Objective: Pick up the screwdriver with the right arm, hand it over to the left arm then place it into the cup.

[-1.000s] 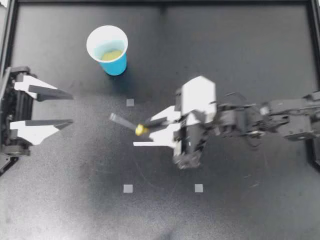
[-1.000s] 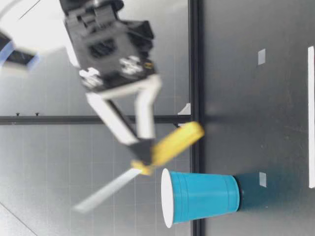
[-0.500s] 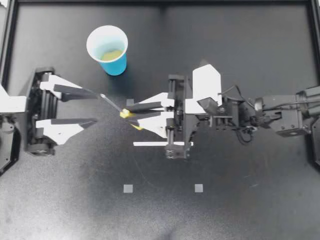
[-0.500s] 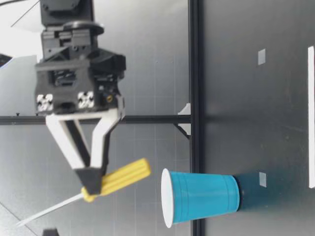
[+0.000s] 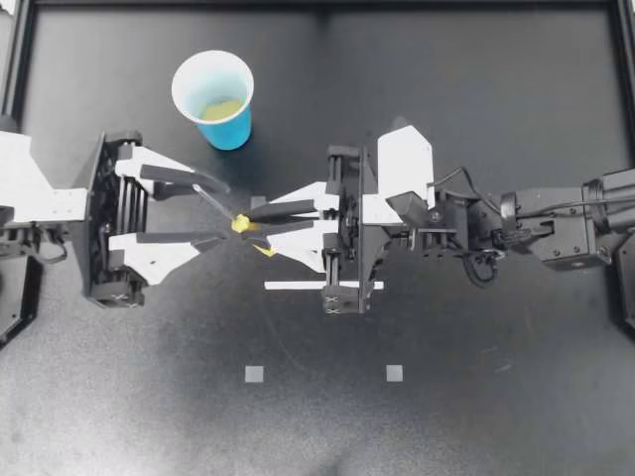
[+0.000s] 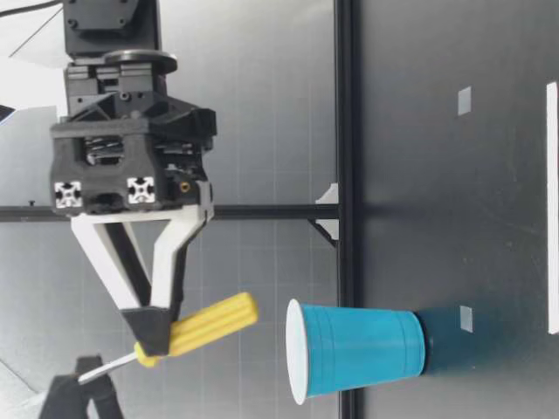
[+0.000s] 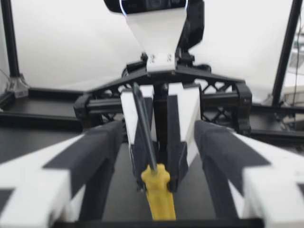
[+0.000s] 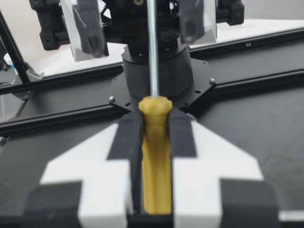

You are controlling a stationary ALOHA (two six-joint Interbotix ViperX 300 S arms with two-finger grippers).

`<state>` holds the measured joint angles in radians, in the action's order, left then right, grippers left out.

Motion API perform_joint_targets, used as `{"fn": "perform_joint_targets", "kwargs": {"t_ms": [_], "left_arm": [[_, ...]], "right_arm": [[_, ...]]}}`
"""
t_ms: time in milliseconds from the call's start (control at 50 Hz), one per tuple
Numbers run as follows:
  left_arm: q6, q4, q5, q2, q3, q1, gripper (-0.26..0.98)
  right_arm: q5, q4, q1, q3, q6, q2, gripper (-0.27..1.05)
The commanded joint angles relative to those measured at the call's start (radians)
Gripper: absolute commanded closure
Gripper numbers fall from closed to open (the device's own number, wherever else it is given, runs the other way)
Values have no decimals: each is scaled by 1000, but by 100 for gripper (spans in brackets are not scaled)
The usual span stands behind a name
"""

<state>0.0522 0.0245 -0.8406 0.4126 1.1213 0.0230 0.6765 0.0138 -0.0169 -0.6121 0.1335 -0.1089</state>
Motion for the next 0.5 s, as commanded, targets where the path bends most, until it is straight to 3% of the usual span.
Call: {"fn": "perform_joint_targets", "kwargs": {"t_ms": [0,300,480], "left_arm": [[0,3,-26,0,-23,2,18],[6,3,-25,-3,-25,2,65],[15,3,-23,-3,-21,0,69]], "right_arm": [[12,-2,-8,23,0,15,76],[12,-2,-8,23,0,14,76],[14,5,-8,25,3,14,73]]}}
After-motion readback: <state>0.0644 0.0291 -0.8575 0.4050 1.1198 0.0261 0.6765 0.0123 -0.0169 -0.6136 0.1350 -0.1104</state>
